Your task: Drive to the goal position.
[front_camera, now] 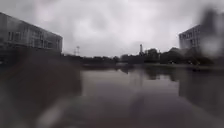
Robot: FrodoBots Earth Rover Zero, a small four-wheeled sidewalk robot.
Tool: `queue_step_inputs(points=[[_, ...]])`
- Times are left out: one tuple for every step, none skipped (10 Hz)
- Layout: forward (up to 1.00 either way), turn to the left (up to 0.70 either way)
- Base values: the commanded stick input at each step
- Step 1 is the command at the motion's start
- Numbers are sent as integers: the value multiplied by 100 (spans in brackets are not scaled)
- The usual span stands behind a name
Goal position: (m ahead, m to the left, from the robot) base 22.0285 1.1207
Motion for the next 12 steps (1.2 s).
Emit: queue_step_inputs(points=[[70,0],[70,0],[70,0],[70,0],[70,0],[70,0],[70,0],[70,0],[70,0],[70,0],[70,0],[70,0]])
